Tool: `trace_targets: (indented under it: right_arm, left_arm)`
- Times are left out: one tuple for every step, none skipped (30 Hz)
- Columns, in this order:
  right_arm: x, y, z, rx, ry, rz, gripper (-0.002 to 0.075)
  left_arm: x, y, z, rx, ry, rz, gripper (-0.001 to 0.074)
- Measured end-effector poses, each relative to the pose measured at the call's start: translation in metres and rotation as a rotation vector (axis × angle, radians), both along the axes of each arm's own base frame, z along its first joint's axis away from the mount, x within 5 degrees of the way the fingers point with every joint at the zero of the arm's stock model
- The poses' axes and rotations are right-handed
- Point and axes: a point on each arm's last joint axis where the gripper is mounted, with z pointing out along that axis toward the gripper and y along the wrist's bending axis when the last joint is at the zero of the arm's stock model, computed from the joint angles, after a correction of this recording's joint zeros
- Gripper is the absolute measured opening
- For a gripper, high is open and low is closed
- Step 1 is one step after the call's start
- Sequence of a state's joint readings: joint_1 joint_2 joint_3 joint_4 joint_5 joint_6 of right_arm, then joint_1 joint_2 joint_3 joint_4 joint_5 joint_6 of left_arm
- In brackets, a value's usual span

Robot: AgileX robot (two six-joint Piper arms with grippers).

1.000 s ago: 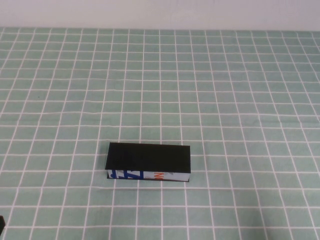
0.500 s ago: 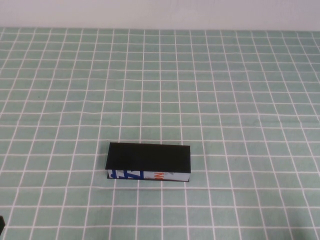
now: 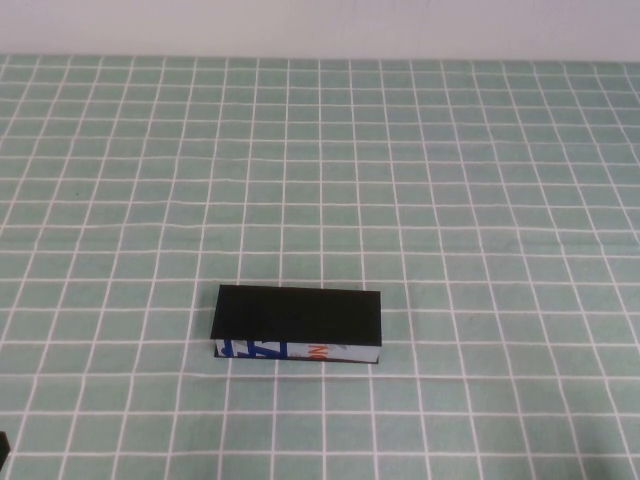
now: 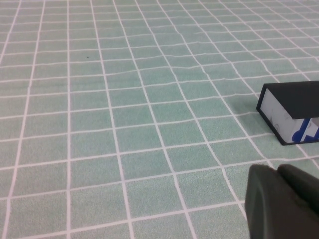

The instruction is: Return glasses to glasses case

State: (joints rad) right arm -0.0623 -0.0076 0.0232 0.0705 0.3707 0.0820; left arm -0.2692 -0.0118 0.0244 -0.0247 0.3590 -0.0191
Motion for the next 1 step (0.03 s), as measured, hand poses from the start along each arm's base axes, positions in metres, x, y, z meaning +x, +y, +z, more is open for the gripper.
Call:
trace_targets:
  right_arm:
    - [0.0000,0.0000,0.0000,0.000,0.000,0.000,-0.0013]
  left_arm:
    - [0.0000,0.0000,0.0000,0.000,0.000,0.000,-0.0002]
